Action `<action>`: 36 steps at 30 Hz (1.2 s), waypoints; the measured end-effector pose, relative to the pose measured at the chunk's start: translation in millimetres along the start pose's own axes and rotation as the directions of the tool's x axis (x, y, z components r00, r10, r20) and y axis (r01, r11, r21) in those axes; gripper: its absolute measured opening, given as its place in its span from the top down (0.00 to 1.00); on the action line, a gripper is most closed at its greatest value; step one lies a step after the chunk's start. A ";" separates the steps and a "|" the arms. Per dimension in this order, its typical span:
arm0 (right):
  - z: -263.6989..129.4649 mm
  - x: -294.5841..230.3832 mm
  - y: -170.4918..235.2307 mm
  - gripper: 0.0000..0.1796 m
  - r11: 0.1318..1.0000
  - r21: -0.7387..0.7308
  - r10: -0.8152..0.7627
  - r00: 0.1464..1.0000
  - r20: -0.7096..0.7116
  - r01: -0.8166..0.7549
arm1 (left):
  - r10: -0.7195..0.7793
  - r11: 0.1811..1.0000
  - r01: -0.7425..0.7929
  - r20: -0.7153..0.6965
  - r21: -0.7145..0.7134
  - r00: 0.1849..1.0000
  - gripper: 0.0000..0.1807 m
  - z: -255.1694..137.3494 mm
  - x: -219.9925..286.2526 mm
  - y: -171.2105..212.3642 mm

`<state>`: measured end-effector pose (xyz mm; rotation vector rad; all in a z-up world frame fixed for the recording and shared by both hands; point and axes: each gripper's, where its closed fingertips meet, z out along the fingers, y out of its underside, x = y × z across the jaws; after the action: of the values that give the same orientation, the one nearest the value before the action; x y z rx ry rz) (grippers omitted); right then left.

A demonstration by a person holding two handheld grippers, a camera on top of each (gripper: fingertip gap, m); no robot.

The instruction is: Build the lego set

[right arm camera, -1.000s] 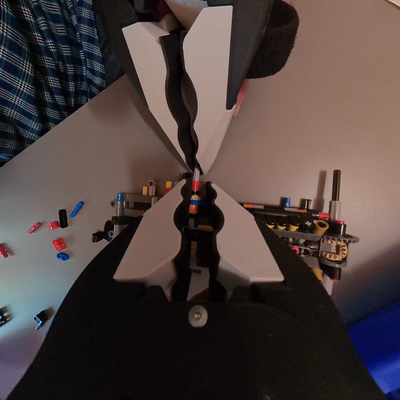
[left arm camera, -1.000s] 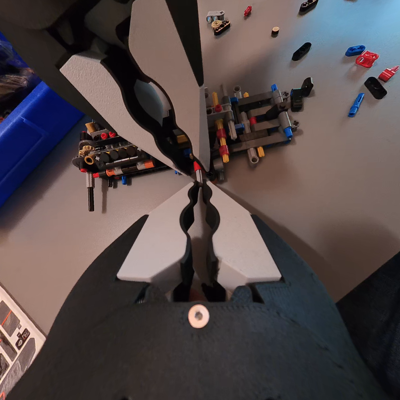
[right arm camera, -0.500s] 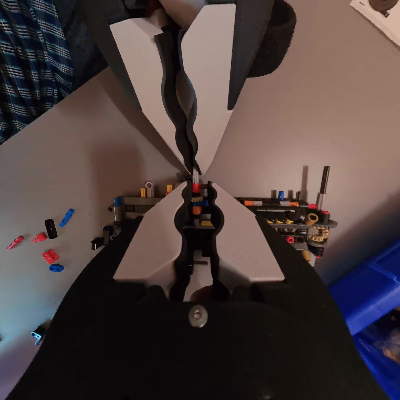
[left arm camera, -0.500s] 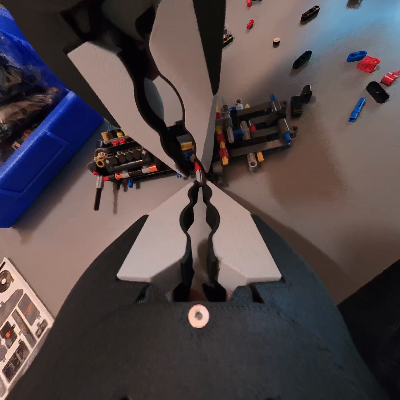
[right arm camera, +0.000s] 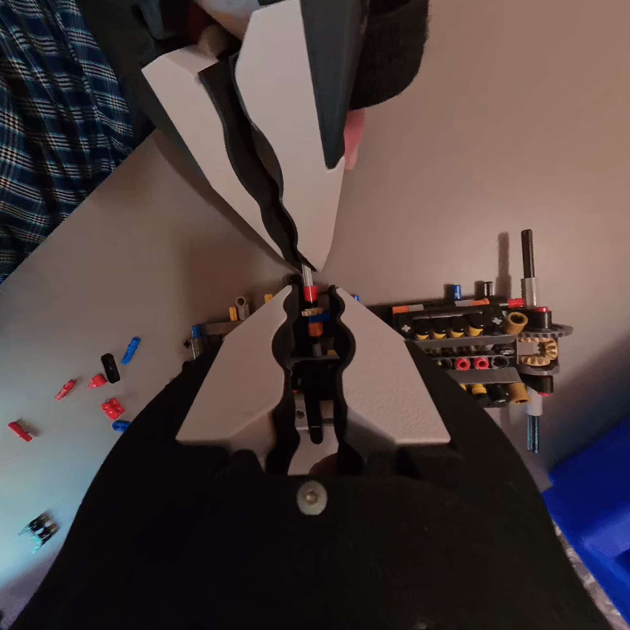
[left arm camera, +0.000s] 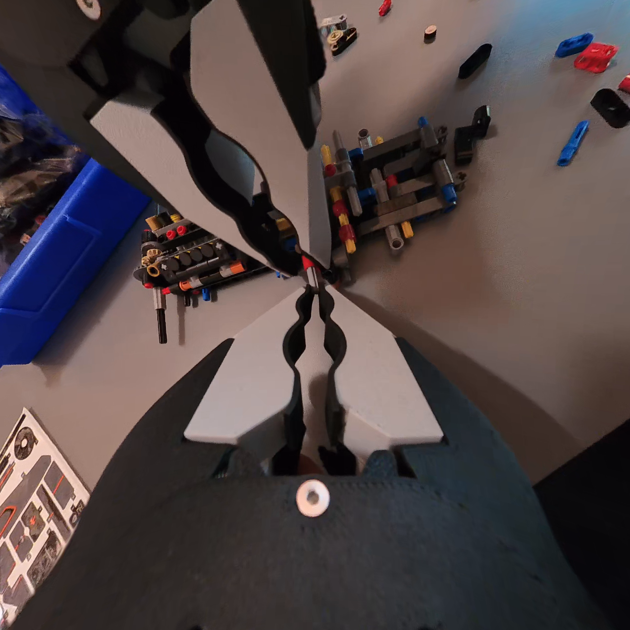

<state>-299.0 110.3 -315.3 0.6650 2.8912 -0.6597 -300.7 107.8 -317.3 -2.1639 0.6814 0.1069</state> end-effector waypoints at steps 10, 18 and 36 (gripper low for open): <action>0.3 -0.7 -0.1 0.94 0.998 -0.035 -0.043 0.998 0.053 0.045 | -0.010 1.000 0.010 -0.004 0.014 1.000 0.99 0.4 0.0 0.5; 0.4 -1.8 0.4 0.94 0.997 -0.015 -0.068 0.996 0.061 0.069 | -0.006 1.000 0.006 -0.001 0.011 1.000 0.99 0.8 0.8 0.7; 1.1 -2.7 1.3 0.94 0.999 0.016 -0.046 0.991 0.123 0.045 | -0.026 1.000 0.026 0.007 0.002 1.000 0.99 2.4 1.3 0.6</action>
<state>-296.1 109.7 -316.2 0.5411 2.7983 -0.7001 -299.5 108.8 -319.7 -2.1690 0.6485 0.1002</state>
